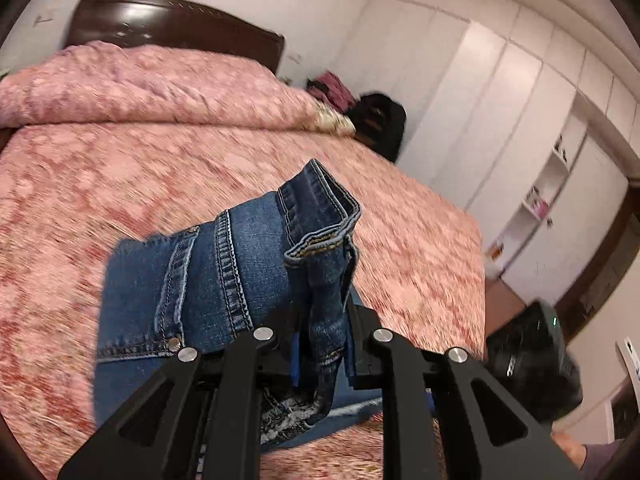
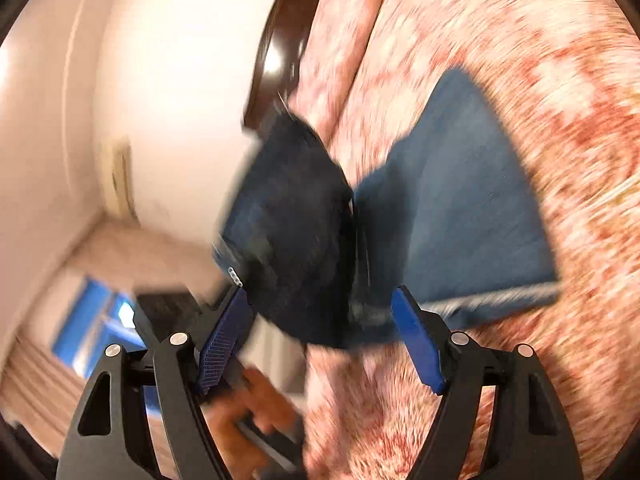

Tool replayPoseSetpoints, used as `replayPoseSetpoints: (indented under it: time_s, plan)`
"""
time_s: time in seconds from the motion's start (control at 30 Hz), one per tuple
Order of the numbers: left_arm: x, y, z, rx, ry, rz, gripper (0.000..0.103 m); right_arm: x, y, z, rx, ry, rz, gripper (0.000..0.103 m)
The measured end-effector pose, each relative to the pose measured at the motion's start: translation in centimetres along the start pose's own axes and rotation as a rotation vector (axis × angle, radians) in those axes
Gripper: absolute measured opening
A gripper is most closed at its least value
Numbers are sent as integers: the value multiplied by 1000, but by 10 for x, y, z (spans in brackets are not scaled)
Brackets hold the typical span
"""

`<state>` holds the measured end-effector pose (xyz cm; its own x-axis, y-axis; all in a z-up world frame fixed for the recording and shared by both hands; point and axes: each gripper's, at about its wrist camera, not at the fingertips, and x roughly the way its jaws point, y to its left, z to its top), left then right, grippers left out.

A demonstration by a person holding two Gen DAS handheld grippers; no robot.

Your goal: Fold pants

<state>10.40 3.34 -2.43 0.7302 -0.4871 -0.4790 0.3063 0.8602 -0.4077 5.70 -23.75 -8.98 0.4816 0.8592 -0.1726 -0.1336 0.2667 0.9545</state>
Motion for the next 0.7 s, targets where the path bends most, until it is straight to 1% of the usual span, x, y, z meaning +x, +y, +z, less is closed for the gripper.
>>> replayPoseSetpoints:
  time_s: [0.07,0.13,0.2,0.33,0.43,0.47,0.53,0.6,0.67,0.7]
  plan:
    - [18,-14,-10,9,47,6,15,-18,-6,6,28,-95,15,74]
    - [38,-23,-20,27,92,31,15,-28,-13,9,53,-145,11,74]
    - [56,-28,-31,33,133,51,15,-31,-19,12,80,-165,21,74]
    - [86,-36,-52,91,223,119,16,-34,-27,14,98,-173,23,74]
    - [96,-38,-59,141,243,151,17,-31,-28,21,85,-160,17,74]
    - [97,-39,-59,149,245,159,20,-29,-27,21,79,-154,14,74]
    - [96,-45,-58,161,261,147,30,-20,-21,18,63,-140,15,74]
    - [91,-51,-57,169,278,121,59,-15,-18,16,49,-130,15,74]
    - [75,-54,-54,160,262,117,70,-9,-16,16,35,-117,-6,74]
    - [69,-52,-53,150,253,106,72,-7,-17,16,35,-111,-12,74]
